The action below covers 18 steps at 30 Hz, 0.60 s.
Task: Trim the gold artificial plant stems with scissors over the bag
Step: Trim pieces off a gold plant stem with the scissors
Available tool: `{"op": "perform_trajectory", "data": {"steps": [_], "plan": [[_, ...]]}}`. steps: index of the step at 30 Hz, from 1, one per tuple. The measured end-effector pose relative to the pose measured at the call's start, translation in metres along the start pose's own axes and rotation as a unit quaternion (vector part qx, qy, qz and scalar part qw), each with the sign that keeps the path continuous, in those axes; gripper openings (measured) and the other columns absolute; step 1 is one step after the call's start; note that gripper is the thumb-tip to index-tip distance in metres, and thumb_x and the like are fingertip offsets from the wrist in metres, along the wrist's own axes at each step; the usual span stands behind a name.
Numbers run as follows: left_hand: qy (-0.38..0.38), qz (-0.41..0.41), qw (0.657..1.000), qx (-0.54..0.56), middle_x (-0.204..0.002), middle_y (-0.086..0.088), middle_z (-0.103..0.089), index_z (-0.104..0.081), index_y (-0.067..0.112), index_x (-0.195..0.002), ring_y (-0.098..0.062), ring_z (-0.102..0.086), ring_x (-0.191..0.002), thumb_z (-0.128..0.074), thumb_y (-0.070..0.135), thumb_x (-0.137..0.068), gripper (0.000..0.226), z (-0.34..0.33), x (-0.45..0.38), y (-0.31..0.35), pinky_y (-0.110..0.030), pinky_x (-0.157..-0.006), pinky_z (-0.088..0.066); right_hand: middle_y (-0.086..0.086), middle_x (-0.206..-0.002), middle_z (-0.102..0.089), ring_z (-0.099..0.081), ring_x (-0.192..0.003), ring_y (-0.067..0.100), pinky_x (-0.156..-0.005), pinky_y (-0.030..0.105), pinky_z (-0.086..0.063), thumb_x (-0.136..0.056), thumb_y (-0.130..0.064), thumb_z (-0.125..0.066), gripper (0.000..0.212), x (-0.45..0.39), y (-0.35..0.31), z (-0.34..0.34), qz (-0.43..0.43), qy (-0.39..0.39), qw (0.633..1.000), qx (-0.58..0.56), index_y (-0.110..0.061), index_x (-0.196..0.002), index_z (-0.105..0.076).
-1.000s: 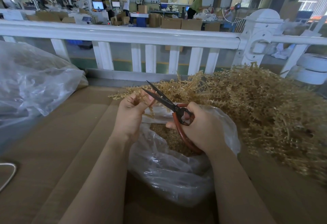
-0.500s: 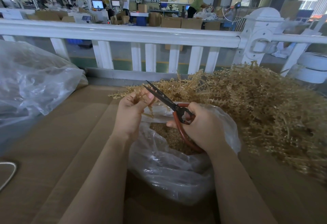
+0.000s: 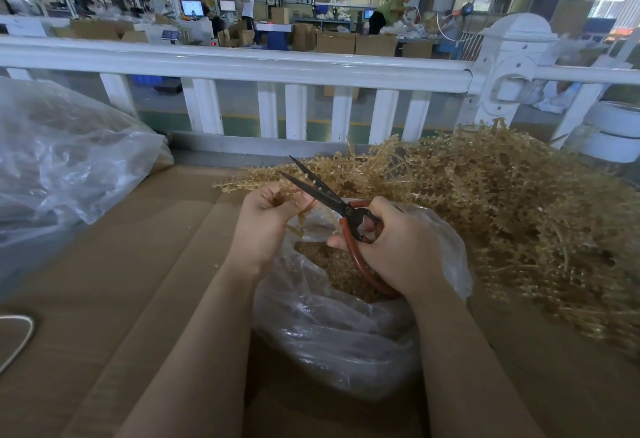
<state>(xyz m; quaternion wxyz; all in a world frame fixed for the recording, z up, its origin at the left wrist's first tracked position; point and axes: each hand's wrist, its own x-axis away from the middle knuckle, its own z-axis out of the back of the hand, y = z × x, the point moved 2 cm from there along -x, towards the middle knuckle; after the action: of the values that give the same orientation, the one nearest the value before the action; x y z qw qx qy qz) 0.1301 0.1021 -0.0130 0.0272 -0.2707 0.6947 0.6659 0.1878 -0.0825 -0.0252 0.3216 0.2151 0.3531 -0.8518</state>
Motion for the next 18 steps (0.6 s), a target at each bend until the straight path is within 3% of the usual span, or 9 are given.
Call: {"op": "perform_trajectory", "data": {"steps": [5, 9, 12, 18], "plan": [[0.009, -0.006, 1.000, 0.005, -0.068, 0.009, -0.069, -0.070, 0.021, -0.072, 0.000, -0.058, -0.062, -0.064, 0.005, -0.091, 0.026, -0.0010, 0.0003, 0.0003, -0.009, -0.062, -0.044, -0.023, -0.068, -0.058, -0.060, -0.071, -0.006, -0.060, 0.009, -0.046, -0.065, -0.082, -0.064, 0.038, 0.0008, 0.0012, -0.0015, -0.001, 0.003, 1.000, -0.025, -0.054, -0.086, -0.048], [-0.011, -0.007, 1.000, -0.008, -0.072, 0.009, -0.069, -0.069, 0.018, -0.077, -0.003, -0.061, -0.067, -0.060, 0.002, -0.093, 0.024, -0.0022, -0.0005, 0.0002, -0.013, -0.066, -0.047, -0.022, -0.067, -0.056, -0.056, -0.084, -0.013, -0.063, 0.006, -0.043, -0.068, -0.081, -0.065, 0.041, 0.0009, 0.0056, -0.0043, 0.011, 0.003, 1.000, -0.024, -0.049, -0.083, -0.046], [-0.019, 0.003, 1.000, -0.017, -0.072, 0.008, -0.069, -0.068, 0.016, -0.078, -0.007, -0.061, -0.069, -0.059, -0.001, -0.093, 0.024, -0.0025, -0.0018, -0.0022, -0.019, -0.070, -0.049, -0.020, -0.063, -0.053, -0.058, -0.080, -0.010, -0.058, 0.008, -0.044, -0.069, -0.083, -0.062, 0.046, 0.0005, 0.0067, -0.0055, 0.025, 0.017, 0.999, -0.013, -0.044, -0.080, -0.041], [-0.032, 0.001, 0.999, -0.012, -0.071, 0.004, -0.065, -0.064, 0.008, -0.082, -0.008, -0.059, -0.068, -0.056, -0.003, -0.094, 0.018, -0.0035, -0.0014, -0.0027, -0.018, -0.069, -0.047, -0.023, -0.058, -0.048, -0.057, -0.071, -0.011, -0.058, 0.006, -0.043, -0.067, -0.082, -0.062, 0.040, 0.0006, 0.0049, -0.0046, 0.030, 0.026, 0.999, -0.021, -0.052, -0.073, -0.036]]}}
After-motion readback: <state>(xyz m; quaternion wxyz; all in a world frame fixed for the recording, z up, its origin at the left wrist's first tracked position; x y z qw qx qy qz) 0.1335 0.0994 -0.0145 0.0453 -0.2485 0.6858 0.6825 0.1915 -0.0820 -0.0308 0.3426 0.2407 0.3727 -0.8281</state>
